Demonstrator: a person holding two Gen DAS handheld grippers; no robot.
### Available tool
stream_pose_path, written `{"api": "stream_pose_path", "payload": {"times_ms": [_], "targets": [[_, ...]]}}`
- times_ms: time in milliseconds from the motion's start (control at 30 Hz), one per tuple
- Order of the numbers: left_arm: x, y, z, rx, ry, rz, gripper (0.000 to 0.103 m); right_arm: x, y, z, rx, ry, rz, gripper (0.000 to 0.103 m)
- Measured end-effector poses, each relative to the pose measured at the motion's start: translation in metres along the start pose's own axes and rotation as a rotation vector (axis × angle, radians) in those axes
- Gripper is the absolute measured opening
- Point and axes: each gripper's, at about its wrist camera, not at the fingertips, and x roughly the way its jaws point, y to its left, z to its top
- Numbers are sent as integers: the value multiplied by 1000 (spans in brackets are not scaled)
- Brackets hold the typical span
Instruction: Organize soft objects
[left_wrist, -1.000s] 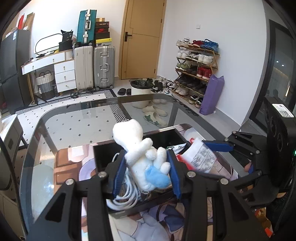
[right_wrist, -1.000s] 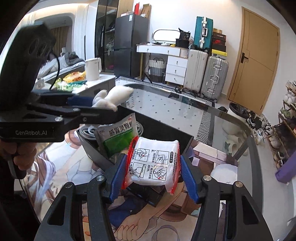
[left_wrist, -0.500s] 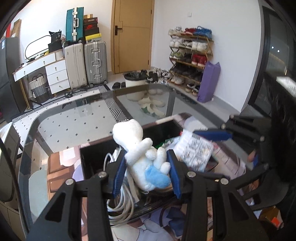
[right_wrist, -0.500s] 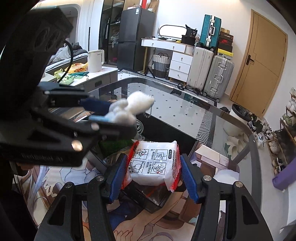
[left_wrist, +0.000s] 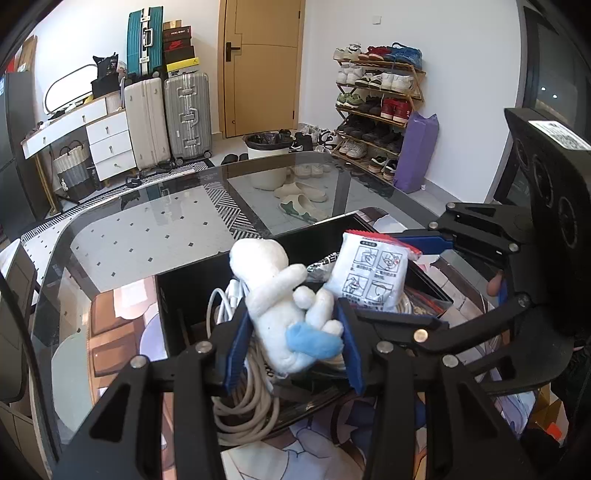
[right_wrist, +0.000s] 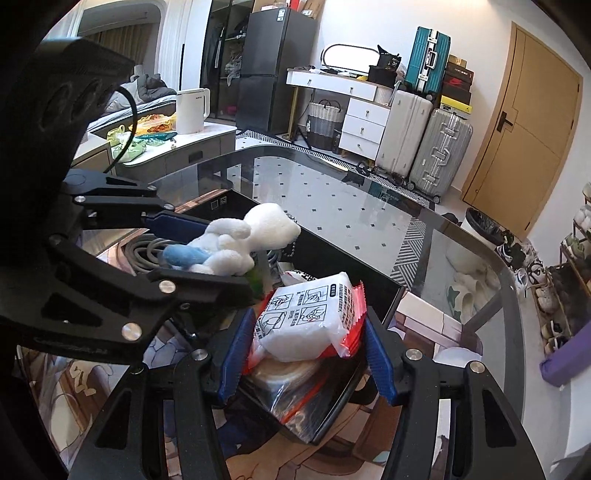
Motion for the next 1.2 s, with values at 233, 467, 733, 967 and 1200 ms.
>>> {"api": "stream_pose_path", "payload": {"times_ms": [233, 467, 733, 967, 1200], "targets": [[-1, -1, 0, -3, 5, 11, 45, 0, 0, 1, -22, -10, -11, 62], [-12, -3, -4, -7, -7, 15, 49, -26, 0, -5, -12, -90, -40, 94], [-43, 2, -15, -93, -58, 35, 83, -56, -3, -19, 101, -129, 0, 102], [-76, 11, -34, -170, -142, 134, 103, -74, 5, -19, 121, -172, -25, 103], [-84, 14, -50, -177, -162, 227, 103, -76, 13, -21, 158, -201, -9, 103]]}}
